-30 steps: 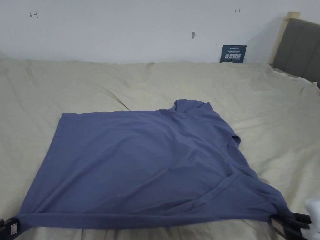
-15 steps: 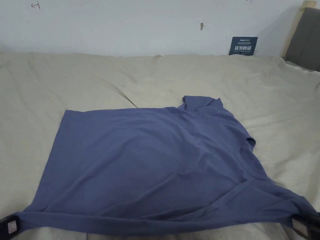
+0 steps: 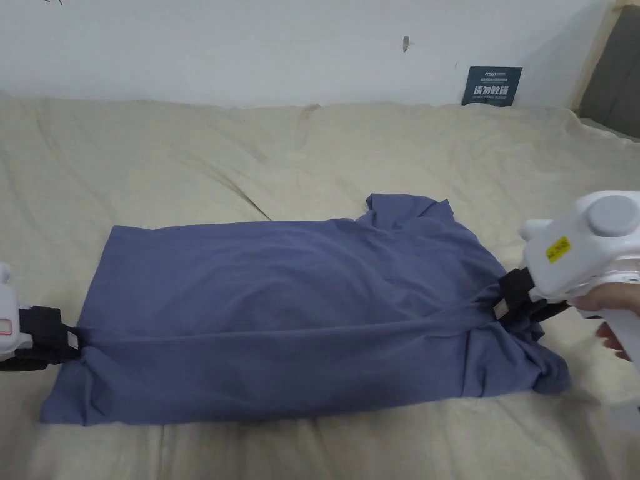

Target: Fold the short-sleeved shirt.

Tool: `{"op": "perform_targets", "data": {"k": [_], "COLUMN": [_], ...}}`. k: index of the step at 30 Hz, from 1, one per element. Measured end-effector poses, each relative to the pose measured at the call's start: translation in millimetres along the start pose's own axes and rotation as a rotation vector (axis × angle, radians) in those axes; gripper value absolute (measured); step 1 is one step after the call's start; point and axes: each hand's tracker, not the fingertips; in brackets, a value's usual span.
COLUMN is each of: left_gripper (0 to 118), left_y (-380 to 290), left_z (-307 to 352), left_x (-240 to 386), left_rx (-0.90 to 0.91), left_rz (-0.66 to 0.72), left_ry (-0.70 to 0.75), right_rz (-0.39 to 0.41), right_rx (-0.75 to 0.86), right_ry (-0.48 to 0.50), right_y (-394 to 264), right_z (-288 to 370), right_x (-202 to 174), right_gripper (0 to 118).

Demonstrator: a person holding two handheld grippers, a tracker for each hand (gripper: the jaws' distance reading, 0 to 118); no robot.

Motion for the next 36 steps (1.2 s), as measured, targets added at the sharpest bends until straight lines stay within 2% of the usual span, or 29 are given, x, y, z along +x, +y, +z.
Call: {"op": "perform_targets", "data": {"k": [3,4,5,6,7,8,9,10,11,13,16,18,20,21,22,23,24,25,26,27,28,29,31,33,34,36], "left_gripper": [6,7,10,30,59,93,118,116,115,115,117,117,114,96,55,0,0,0,0,0,0,0,0,0,0,0], "left_y": [7,8,5,0,-6,-12,-21,-33,-45,-76,-122,-146,-172,-185,-193,-203,-208,-215,-217,-216,-213,-218,-228,-222,-201,-156], "left_z": [-17,-20,-19,-16,-14,-12,-9,5,13,36,65,81,95,103,106,111,114,118,119,125,127,132,140,145,146,134], "left_x": [1,1,0,0,-2,-3,-2,-2,-3,0,15,28,35,40,36,41,48,50,37,31,31,43,62,70,67,69], "left_rx": [-0.002,0.001,0.023,0.059,0.096,0.12,0.158,0.311,0.329,0.514,0.737,0.784,0.826,0.865,0.91,0.945,0.969,0.973,1.02,1.018,1.015,1.022,1.045,1.028,0.935,0.58], "left_rz": [-0.025,-0.026,-0.023,-0.014,0.016,0.024,0.032,0.011,0.006,-0.053,-0.15,-0.187,-0.214,-0.239,-0.267,-0.285,-0.303,-0.333,-0.307,-0.289,-0.293,-0.3,-0.334,-0.347,-0.356,-0.318], "left_ry": [0.025,0.022,0.016,0.006,-0.022,-0.031,-0.029,-0.077,-0.082,-0.134,-0.043,0.026,-0.029,-0.034,-0.001,0.03,0.084,0.154,0.05,-0.006,0.03,0.047,0.054,0.083,0.095,0.135], "right_rz": [-0.097,-0.141,-0.168,-0.199,-0.229,-0.239,-0.241,-0.227,-0.216,-0.208,-0.165,-0.147,-0.159,-0.177,-0.192,-0.2,-0.213,-0.225,-0.236,-0.196,-0.207,-0.176,-0.151,-0.134,-0.131,-0.114], "right_rx": [-0.013,0.036,0.089,0.166,0.245,0.338,0.452,0.566,0.649,0.814,0.982,1.045,1.114,1.174,1.197,1.211,1.228,1.244,1.261,1.241,1.272,1.275,1.278,1.272,1.264,1.248], "right_ry": [0.016,0.018,0.009,-0.007,-0.028,-0.024,0.004,0.059,0.081,0.076,0.092,0.074,-0.02,-0.041,-0.009,0.023,0.024,0.009,-0.029,-0.039,-0.028,-0.001,-0.038,-0.002,0.02,0.05], "right_y": [9,4,-1,-8,-18,-29,-42,-59,-73,-116,-171,-201,-234,-246,-257,-264,-270,-274,-276,-275,-275,-272,-268,-267,-266,-264], "right_z": [-27,-30,-31,-30,-27,-22,-15,-9,-3,18,48,65,77,80,85,89,92,95,98,100,103,106,111,115,117,119], "right_x": [2,3,4,5,5,5,5,4,2,-3,-18,-26,-41,-42,-45,-47,-50,-57,-59,-64,-65,-65,-71,-72,-74,-79], "right_gripper": [14,14,24,57,84,98,99,99,99,99,99,99,98,97,91,80,49,3,0,0,0,0,0,0,0,0]}}
